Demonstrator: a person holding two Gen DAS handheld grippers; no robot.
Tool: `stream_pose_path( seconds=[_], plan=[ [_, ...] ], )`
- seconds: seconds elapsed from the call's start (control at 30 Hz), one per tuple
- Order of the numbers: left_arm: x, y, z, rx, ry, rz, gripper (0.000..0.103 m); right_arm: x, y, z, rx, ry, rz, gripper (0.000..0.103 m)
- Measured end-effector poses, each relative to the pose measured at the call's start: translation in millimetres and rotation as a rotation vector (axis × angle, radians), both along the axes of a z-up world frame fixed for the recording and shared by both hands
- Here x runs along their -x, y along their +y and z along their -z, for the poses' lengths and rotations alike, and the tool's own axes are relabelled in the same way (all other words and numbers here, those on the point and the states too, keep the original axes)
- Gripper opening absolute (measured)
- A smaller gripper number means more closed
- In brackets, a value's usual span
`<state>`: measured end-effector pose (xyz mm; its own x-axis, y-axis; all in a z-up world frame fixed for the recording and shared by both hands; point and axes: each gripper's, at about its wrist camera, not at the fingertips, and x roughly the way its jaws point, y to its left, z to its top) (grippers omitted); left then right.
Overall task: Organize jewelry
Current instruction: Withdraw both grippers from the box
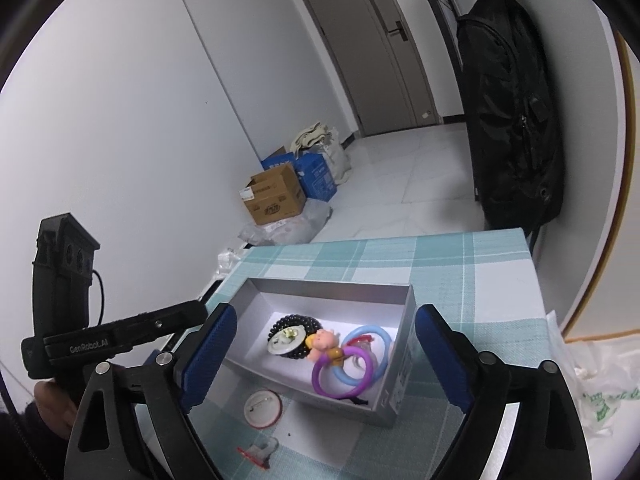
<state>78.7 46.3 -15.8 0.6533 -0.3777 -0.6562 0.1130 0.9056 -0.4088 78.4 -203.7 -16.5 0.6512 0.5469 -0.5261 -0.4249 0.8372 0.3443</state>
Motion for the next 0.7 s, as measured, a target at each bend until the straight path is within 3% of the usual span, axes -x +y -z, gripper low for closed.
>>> stream_pose_path(
  seconds=[0.3,0.57,0.7],
  plan=[
    [22,-1,5,-0.018,0.031,-0.003,0.073,11,-5,-1,0.004,0.003,0.019,0.099],
    [47,-31,11,-0.148,0.019,0.092,0.073,26,-7,-1,0.021,0.013,0.033,0.102],
    [51,-37,14,-0.123,0.054,0.147,0.073,31,-11,-2,0.021,0.01,0.042,0.102]
  ],
)
